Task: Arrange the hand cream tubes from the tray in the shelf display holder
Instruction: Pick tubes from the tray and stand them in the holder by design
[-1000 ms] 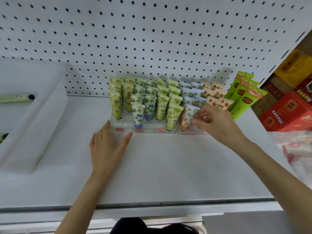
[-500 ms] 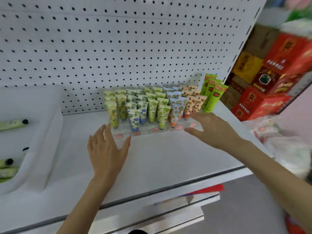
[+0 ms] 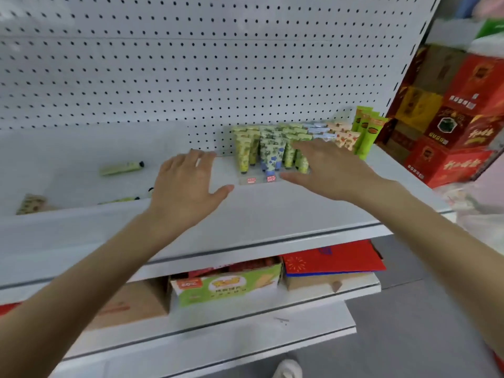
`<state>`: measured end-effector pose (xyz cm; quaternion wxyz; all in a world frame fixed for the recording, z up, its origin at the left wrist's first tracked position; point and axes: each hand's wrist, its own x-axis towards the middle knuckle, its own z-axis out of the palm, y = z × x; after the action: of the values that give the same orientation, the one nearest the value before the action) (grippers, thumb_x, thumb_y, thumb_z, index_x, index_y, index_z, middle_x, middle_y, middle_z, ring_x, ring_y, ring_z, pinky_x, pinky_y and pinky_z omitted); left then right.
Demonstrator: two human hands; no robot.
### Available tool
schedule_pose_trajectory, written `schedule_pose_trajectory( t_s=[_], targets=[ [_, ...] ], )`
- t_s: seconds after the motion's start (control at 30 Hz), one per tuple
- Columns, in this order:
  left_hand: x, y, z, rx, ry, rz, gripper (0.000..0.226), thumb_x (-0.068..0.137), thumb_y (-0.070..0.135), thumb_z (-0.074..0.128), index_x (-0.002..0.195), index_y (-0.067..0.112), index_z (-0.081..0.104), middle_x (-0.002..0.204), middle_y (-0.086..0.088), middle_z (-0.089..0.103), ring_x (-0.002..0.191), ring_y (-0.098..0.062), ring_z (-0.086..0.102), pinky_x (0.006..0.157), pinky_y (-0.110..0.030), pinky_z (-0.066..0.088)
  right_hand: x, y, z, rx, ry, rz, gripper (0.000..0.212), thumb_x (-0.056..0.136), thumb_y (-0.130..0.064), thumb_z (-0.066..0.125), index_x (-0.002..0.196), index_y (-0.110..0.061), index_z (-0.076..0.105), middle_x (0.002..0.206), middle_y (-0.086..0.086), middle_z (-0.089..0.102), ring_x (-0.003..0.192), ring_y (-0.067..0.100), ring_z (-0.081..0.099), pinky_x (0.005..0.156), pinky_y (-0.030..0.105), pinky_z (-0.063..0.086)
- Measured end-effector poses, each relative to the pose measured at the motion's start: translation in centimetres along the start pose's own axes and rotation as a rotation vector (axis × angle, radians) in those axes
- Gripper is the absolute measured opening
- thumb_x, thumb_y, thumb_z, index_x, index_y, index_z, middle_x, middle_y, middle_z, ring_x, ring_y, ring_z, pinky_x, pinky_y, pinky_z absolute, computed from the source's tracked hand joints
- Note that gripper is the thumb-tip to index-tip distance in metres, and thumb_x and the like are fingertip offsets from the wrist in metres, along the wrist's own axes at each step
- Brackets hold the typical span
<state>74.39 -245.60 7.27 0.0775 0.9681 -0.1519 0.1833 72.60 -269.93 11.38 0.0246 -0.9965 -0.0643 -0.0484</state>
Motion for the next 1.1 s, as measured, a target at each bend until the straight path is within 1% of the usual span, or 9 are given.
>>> schedule_pose_trajectory(
  t_s=[0.1, 0.17, 0.27, 0.4, 0.6, 0.73, 0.9, 1.0, 1.1],
  targets=[
    [-2.0, -3.4, -3.9, -0.006, -0.034, -0.033, 0.072, 0.087, 0.059, 0.051, 0.144, 0.018, 0.036, 0.143, -0.007, 0.044, 0.129, -0.030, 0.043, 0.104, -0.044, 0.033, -0.4, -5.1, -1.4, 0.091, 0.000, -0.022, 0.075, 0.087, -0.066, 0.041, 0.147, -0.028, 0.022, 0.152, 0.006, 0.028, 0.138, 0.028, 0.030, 0.105, 0.045, 0.032],
    [-3.0, -5.9, -6.0, -0.017, -0.039, -0.074, 0.072, 0.086, 0.060, 0.051, 0.144, 0.020, 0.037, 0.143, -0.005, 0.044, 0.127, -0.029, 0.044, 0.103, -0.044, 0.035, -0.1, -8.4, -2.1, 0.083, -0.001, -0.066, 0.073, 0.088, -0.064, 0.042, 0.148, -0.027, 0.021, 0.152, 0.006, 0.027, 0.139, 0.026, 0.027, 0.107, 0.043, 0.030],
    [-4.4, -10.0, -8.0, -0.055, -0.019, -0.144, 0.070, 0.086, 0.060, 0.051, 0.143, 0.023, 0.037, 0.143, -0.005, 0.045, 0.128, -0.029, 0.044, 0.102, -0.045, 0.036, 0.7, -12.9, -2.6, 0.078, 0.008, -0.113, 0.073, 0.088, -0.064, 0.040, 0.148, -0.027, 0.021, 0.152, 0.005, 0.026, 0.138, 0.025, 0.029, 0.107, 0.041, 0.030],
    [-5.6, -16.3, -8.7, -0.091, -0.038, -0.207, 0.068, 0.087, 0.059, 0.052, 0.143, 0.023, 0.037, 0.144, -0.005, 0.044, 0.129, -0.028, 0.042, 0.103, -0.044, 0.034, 3.0, -18.2, -1.7, 0.086, -0.044, -0.130, 0.073, 0.087, -0.066, 0.039, 0.147, -0.028, 0.021, 0.151, 0.005, 0.027, 0.138, 0.025, 0.029, 0.106, 0.042, 0.034],
    [-6.1, -28.3, -8.7, -0.090, -0.072, -0.277, 0.070, 0.087, 0.060, 0.050, 0.145, 0.022, 0.035, 0.146, -0.002, 0.041, 0.130, -0.025, 0.041, 0.102, -0.041, 0.035, 10.1, -26.3, 1.4, 0.151, -0.114, -0.135, 0.072, 0.088, -0.065, 0.040, 0.147, -0.029, 0.021, 0.147, 0.004, 0.031, 0.130, 0.024, 0.040, 0.098, 0.039, 0.038],
    [-6.6, -35.6, -7.5, -0.070, -0.128, -0.275, 0.071, 0.086, 0.061, 0.050, 0.144, 0.023, 0.036, 0.148, 0.000, 0.041, 0.134, -0.024, 0.038, 0.105, -0.041, 0.034, 13.8, -30.7, 5.7, 0.266, -0.235, -0.090, 0.071, 0.088, -0.064, 0.043, 0.146, -0.028, 0.025, 0.146, 0.004, 0.032, 0.122, 0.023, 0.047, 0.095, 0.038, 0.040],
    [-5.2, -40.5, -5.2, -0.146, -0.171, -0.279, 0.070, 0.084, 0.060, 0.052, 0.142, 0.021, 0.041, 0.145, -0.003, 0.045, 0.133, -0.024, 0.041, 0.106, -0.042, 0.034, 16.9, -32.4, 10.0, 0.277, -0.424, -0.041, 0.066, 0.088, -0.063, 0.045, 0.141, -0.027, 0.033, 0.140, 0.003, 0.037, 0.121, 0.020, 0.045, 0.094, 0.035, 0.040],
    [-4.6, -41.8, -3.8, -0.267, -0.172, -0.276, 0.076, 0.080, 0.062, 0.046, 0.142, 0.021, 0.039, 0.148, -0.002, 0.041, 0.140, -0.019, 0.029, 0.110, -0.039, 0.029, 18.7, -32.3, 11.8, 0.273, -0.548, -0.030, 0.061, 0.086, -0.059, 0.050, 0.137, -0.027, 0.039, 0.136, 0.002, 0.041, 0.122, 0.019, 0.045, 0.099, 0.032, 0.039],
    [-4.5, -42.7, -2.7, -0.357, -0.167, -0.248, 0.078, 0.077, 0.061, 0.045, 0.144, 0.022, 0.035, 0.152, 0.001, 0.035, 0.145, -0.012, 0.017, 0.113, -0.032, 0.021, 20.1, -32.1, 13.1, 0.265, -0.640, -0.060, 0.054, 0.086, -0.056, 0.054, 0.131, -0.026, 0.046, 0.127, 0.000, 0.048, 0.114, 0.015, 0.049, 0.095, 0.027, 0.040]
  ],
)
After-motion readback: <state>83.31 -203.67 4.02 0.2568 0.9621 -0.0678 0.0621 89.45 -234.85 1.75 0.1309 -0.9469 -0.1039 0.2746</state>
